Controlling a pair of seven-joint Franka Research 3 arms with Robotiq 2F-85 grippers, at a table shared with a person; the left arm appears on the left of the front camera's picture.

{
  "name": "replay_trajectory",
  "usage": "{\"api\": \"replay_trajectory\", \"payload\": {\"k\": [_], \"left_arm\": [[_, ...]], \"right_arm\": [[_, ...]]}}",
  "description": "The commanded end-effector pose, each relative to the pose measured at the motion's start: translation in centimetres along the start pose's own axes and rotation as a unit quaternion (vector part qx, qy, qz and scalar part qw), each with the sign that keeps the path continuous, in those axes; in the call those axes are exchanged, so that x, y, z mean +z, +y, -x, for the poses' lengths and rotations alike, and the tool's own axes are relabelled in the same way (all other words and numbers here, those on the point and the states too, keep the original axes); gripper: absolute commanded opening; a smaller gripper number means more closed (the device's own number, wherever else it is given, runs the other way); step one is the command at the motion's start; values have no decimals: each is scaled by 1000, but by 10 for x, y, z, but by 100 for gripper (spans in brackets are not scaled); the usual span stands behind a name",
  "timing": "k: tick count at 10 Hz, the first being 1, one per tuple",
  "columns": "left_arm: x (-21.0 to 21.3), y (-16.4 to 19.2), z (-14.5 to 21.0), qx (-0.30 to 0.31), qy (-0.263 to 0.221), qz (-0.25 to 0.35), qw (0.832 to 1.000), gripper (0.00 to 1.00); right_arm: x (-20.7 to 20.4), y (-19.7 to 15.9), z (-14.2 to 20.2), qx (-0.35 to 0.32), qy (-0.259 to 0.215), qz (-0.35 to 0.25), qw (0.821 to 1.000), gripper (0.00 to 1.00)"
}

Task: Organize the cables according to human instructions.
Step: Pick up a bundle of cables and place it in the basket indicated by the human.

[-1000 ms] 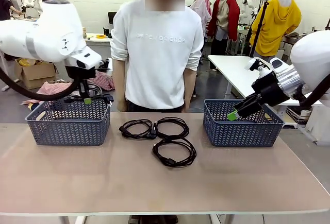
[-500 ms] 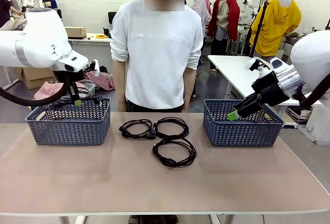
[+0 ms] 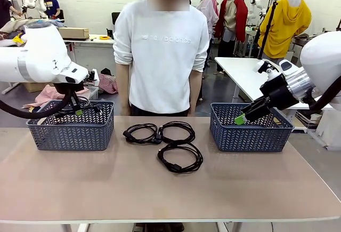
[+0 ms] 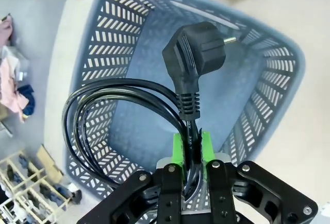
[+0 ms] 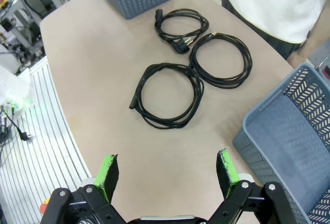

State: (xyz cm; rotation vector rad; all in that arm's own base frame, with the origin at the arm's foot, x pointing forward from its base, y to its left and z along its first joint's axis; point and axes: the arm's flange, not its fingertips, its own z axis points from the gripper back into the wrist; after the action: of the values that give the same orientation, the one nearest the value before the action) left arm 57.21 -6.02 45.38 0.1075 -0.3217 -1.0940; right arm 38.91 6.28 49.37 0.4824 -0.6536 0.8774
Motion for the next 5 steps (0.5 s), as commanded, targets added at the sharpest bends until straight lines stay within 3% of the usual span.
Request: {"api": "replay_trajectory", "payload": {"k": [1, 3, 4, 5], "left_arm": [[-2, 3, -1, 9, -4, -13, 1000, 0], [-7, 6, -1, 9, -4, -11, 1000, 0], [-8, 6, 0, 11, -4, -11, 1000, 35], [-7, 6, -1, 13, -4, -11, 1000, 35]], "right_arm": [[-2, -3, -1, 13, -12, -6, 1000, 100], [-2, -3, -1, 13, -12, -6, 1000, 100], [-2, -3, -1, 13, -12, -6, 1000, 100], [-2, -3, -1, 13, -12, -6, 1000, 100]]}}
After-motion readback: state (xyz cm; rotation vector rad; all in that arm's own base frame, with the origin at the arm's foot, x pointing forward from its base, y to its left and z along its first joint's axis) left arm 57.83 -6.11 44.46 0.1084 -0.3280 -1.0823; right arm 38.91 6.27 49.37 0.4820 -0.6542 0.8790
